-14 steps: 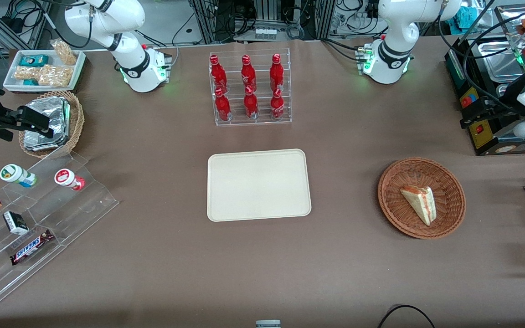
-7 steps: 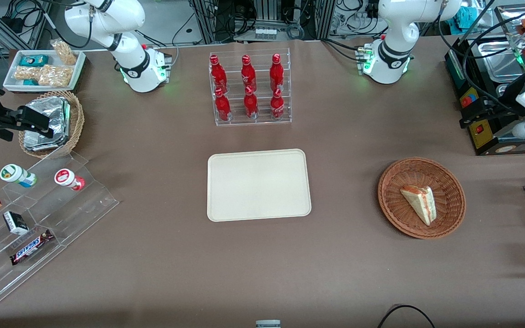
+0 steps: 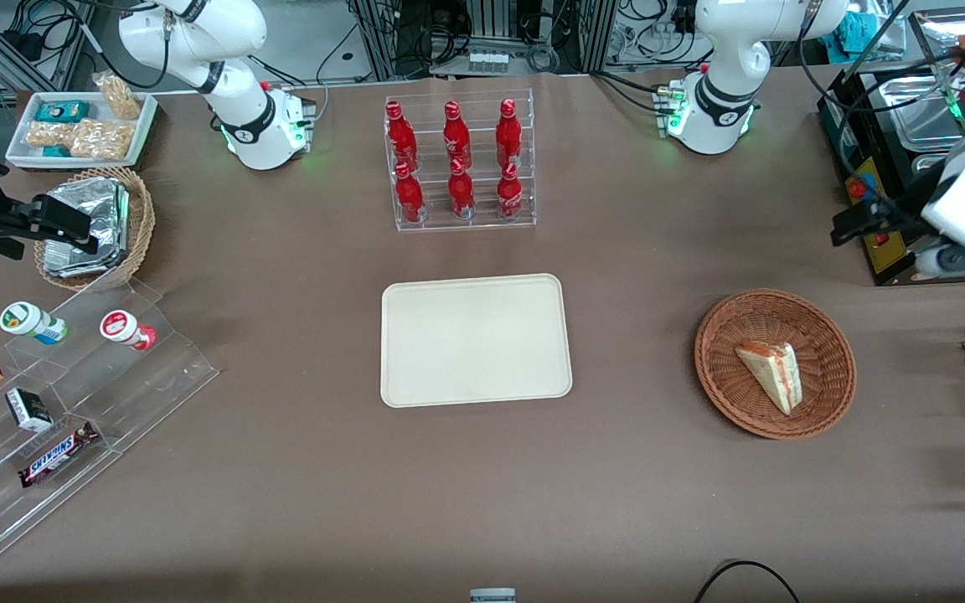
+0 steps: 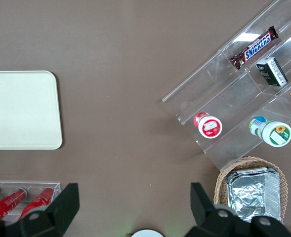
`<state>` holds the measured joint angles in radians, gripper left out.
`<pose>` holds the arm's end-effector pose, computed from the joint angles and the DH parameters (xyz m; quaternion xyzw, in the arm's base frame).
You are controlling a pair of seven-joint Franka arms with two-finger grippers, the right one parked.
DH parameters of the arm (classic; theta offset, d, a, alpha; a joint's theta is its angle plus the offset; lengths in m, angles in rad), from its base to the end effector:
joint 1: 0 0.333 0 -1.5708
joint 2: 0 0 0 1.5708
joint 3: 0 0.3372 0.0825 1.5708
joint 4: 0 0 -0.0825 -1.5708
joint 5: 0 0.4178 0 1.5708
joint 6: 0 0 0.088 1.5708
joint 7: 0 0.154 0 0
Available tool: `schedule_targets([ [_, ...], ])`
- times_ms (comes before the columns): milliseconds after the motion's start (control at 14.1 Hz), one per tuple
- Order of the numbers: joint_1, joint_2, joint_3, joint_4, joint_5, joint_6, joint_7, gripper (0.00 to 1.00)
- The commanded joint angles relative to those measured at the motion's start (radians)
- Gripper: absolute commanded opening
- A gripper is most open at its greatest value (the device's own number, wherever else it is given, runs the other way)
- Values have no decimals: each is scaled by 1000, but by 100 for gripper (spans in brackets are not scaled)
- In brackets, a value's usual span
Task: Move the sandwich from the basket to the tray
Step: 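Move the left gripper down over the sandwich in the wicker basket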
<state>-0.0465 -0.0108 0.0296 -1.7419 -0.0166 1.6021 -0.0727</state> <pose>0.5718 -0.0121 0.5218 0.9975 0.0286 -0.0648 0.0055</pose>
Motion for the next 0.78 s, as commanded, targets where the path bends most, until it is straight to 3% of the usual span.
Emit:
schedule_targets([
  [0,-1,-8,4,-178,0,212,1,100],
  [424,-1,98,21,-401,-11,643,-48,100],
  [707,-1,182,24,-395,-13,732,-318,100],
])
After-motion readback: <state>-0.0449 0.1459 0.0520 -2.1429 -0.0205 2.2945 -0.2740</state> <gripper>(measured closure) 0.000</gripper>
